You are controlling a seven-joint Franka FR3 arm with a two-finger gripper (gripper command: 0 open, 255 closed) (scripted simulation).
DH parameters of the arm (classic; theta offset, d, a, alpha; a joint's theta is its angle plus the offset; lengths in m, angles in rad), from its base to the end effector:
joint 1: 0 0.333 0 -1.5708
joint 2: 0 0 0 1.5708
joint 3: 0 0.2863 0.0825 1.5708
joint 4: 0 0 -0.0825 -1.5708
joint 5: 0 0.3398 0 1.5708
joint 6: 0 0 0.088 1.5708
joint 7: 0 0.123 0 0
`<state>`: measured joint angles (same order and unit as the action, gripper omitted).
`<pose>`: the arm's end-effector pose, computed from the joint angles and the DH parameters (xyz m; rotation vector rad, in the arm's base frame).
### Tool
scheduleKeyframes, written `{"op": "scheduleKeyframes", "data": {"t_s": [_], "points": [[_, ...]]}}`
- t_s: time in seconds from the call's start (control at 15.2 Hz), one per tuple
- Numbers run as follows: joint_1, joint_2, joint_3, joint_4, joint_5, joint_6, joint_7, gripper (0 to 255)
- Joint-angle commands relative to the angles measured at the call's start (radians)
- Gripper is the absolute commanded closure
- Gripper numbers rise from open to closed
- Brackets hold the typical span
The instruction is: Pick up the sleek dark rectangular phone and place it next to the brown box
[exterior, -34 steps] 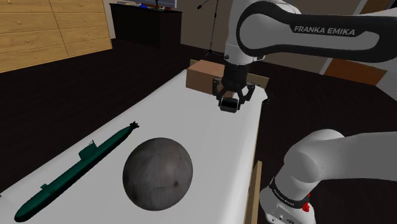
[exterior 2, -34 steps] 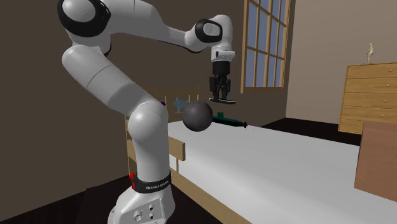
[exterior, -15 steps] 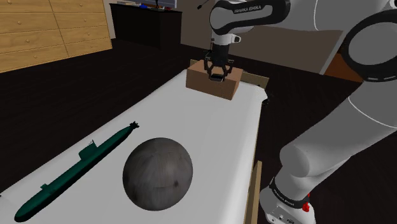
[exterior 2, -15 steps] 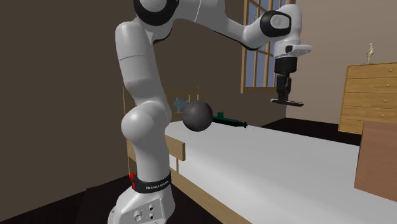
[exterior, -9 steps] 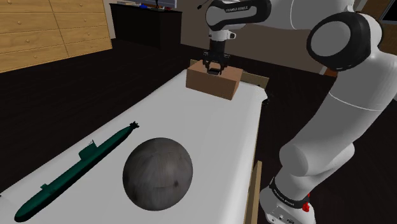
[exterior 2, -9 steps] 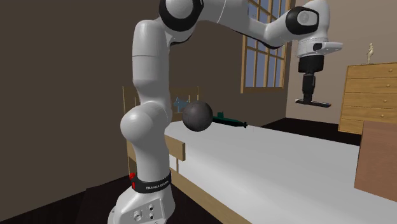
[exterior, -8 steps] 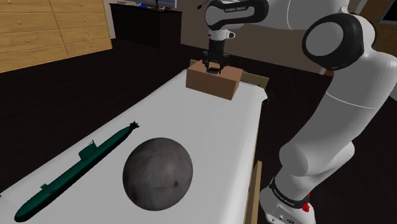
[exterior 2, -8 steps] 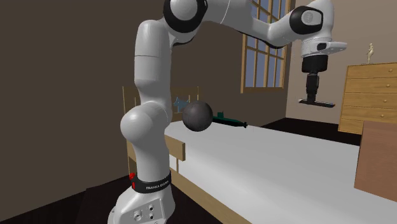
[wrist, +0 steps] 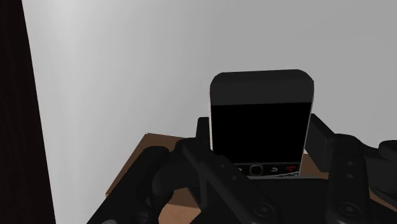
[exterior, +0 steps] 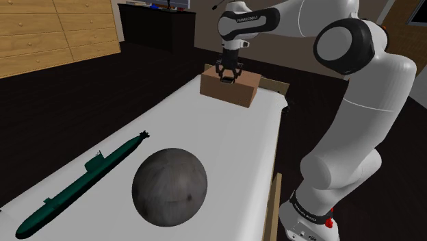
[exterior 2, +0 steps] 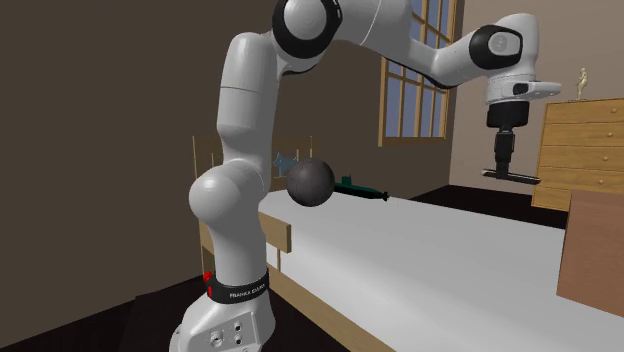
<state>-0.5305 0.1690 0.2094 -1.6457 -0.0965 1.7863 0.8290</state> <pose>0.5292 -0.1933 0.4760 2.5993 -1.6492 -0.0136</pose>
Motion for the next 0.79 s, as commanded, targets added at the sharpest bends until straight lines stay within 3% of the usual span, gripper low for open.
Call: {"op": "scheduleKeyframes", "data": {"t_s": [0.0,0.73], "points": [[0.000,0.003,0.000,-0.022,-0.001,0.026,0.002,255],[-0.001,0.026,-0.003,-0.140,-0.010,0.166,0.015,255]]}}
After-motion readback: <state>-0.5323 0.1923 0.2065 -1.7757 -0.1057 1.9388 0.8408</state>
